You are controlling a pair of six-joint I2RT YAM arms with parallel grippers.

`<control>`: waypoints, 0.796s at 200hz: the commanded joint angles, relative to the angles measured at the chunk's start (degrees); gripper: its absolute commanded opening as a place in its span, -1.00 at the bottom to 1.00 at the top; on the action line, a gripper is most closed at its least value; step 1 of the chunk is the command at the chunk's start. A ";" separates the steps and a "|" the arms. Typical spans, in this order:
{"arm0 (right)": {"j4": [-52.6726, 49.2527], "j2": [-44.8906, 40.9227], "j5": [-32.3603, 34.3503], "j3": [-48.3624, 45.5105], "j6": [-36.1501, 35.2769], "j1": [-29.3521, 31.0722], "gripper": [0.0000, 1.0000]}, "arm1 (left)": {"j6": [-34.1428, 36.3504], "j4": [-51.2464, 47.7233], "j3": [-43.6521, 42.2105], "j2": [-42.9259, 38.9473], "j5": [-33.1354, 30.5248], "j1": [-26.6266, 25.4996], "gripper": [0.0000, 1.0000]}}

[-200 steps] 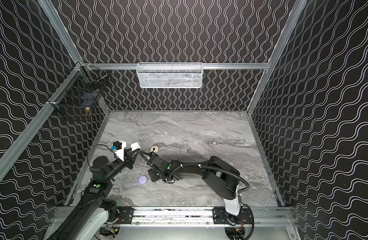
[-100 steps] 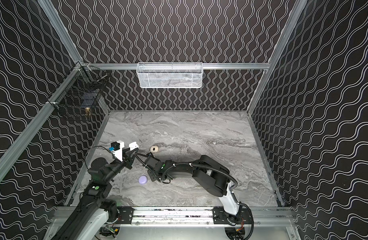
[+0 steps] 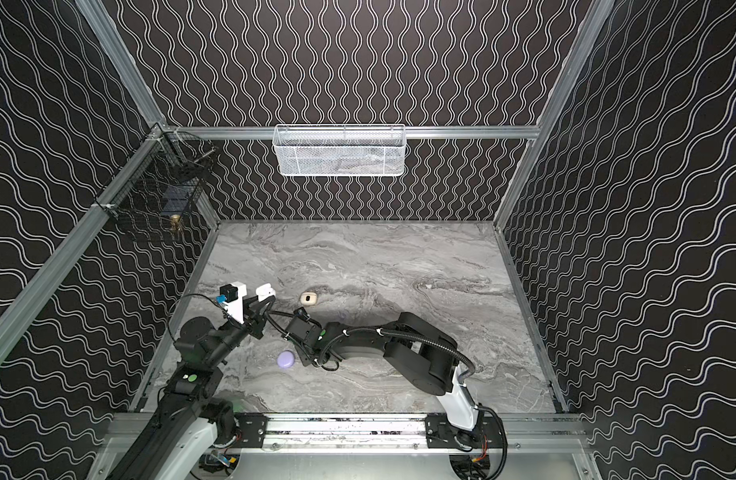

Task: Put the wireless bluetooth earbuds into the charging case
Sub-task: 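Lower the right gripper and close it on the second white earbud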

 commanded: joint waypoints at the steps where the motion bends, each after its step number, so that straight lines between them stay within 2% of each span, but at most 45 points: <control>1: -3.07 1.07 2.49 1.90 2.66 0.06 -0.02 | -0.09 0.35 -0.15 -0.28 -1.05 0.07 -1.00; 34: -4.44 2.00 3.11 3.10 4.33 0.18 -0.08 | 1.01 -4.28 1.38 -1.12 -6.95 0.05 -1.00; 116: -7.53 5.67 2.61 6.86 7.11 1.35 -0.32 | 0.81 -7.50 0.78 -5.68 -11.34 0.05 -1.00; 159: -8.04 6.24 2.62 6.90 8.68 1.72 -0.37 | 0.47 -8.37 0.70 -6.74 -12.30 0.05 -1.00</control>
